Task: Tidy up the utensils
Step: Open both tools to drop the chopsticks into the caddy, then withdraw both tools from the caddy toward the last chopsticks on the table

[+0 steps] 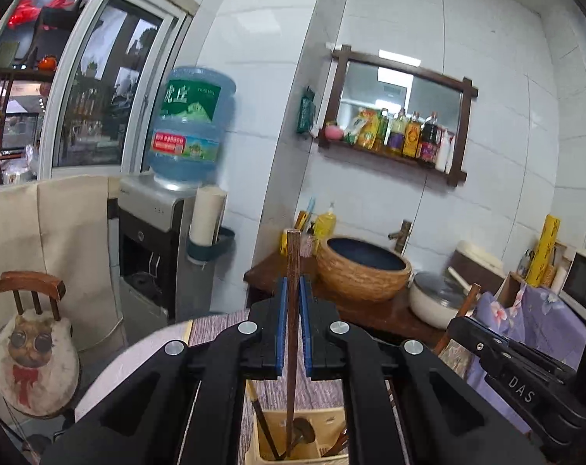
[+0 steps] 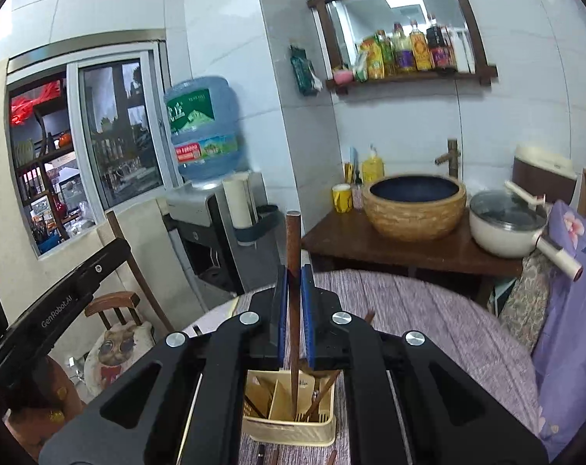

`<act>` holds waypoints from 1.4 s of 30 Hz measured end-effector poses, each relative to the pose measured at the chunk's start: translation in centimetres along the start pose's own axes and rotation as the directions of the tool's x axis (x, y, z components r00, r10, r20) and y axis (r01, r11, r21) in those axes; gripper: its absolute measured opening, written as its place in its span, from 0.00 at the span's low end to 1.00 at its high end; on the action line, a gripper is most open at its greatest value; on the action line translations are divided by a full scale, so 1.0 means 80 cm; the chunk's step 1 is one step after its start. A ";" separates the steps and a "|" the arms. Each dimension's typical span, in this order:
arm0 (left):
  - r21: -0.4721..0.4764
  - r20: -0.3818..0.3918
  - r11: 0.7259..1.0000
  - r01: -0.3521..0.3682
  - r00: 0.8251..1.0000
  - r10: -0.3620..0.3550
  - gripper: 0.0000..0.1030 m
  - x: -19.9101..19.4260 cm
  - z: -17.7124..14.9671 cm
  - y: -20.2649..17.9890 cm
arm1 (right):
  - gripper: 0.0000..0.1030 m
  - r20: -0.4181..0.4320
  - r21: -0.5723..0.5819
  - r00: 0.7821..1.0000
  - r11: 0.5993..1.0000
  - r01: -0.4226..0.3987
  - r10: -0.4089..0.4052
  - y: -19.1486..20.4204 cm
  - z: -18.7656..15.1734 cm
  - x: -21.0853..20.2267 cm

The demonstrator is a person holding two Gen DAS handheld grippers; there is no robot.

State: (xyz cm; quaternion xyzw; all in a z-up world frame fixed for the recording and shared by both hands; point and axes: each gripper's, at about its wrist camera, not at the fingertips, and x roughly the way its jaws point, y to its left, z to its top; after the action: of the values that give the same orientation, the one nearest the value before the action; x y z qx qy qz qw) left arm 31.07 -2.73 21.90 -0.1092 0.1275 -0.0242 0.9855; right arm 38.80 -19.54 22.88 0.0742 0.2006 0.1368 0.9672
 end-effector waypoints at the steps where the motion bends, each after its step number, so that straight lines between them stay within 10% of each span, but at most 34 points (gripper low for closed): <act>1: -0.004 -0.016 1.000 -0.006 1.000 0.006 0.07 0.005 -0.008 0.003 | 0.08 -0.012 0.004 1.000 1.000 0.003 -0.003 -0.003 -0.009 0.008; 22: 0.039 -0.146 0.999 -0.033 0.988 0.039 0.08 0.031 -0.094 0.021 | 0.15 -0.051 -0.045 0.998 0.999 0.027 -0.029 -0.006 -0.086 0.035; 24: 0.039 -0.139 0.999 -0.033 0.990 0.038 0.20 0.021 -0.094 0.021 | 0.57 -0.025 -0.031 0.999 0.999 0.027 -0.027 -0.008 -0.089 0.024; 25: 0.038 -0.136 0.999 -0.033 0.990 0.037 0.26 0.014 -0.093 0.022 | 0.62 -0.008 -0.031 1.000 0.999 0.030 -0.030 -0.008 -0.092 0.017; 32: 0.015 -0.147 0.999 -0.038 0.988 0.039 0.62 -0.031 -0.111 0.034 | 0.64 0.007 -0.071 0.999 0.996 0.046 -0.046 -0.004 -0.113 -0.024; 42: 0.015 -0.262 0.999 -0.036 0.964 0.038 0.87 -0.057 -0.184 0.050 | 0.77 -0.085 -0.134 0.993 0.989 0.066 -0.078 -0.002 -0.202 -0.059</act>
State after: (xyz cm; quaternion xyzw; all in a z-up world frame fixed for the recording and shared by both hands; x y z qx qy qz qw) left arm 22.95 -1.61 8.24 -0.0979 0.2585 -0.0205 0.9608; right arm 28.07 -19.65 9.95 -0.0030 0.2372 0.1177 0.9643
